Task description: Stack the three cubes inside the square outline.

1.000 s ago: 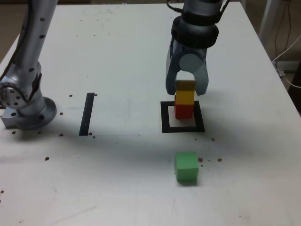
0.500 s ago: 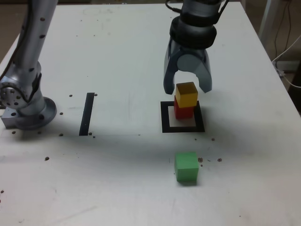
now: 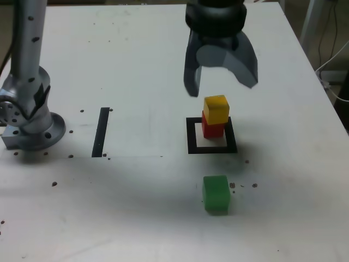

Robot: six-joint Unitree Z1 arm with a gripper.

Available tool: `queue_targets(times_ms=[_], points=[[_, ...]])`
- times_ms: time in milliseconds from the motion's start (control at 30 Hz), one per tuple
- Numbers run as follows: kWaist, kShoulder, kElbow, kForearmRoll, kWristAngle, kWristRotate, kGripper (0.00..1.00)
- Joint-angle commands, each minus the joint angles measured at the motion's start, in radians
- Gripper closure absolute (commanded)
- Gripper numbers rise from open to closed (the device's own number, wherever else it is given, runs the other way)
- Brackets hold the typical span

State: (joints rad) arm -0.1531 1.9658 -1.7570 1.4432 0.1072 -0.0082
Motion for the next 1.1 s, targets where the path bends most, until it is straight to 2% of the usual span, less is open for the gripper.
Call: queue_targets(times_ms=[0,300,500,733,1067], points=[[-0.05,0.0,0.003,0.004,-0.01,-0.043,0.0],[-0.231,0.011,0.072,-0.002,-0.059,-0.278,0.0],[-0.32,0.046,0.067,-0.003,-0.092,-0.38,0.0],[-0.372,0.135,0.001,-0.004,-0.14,-0.413,0.01],[-0.371,0.239,-0.08,-0.012,-0.158,-0.388,0.02]])
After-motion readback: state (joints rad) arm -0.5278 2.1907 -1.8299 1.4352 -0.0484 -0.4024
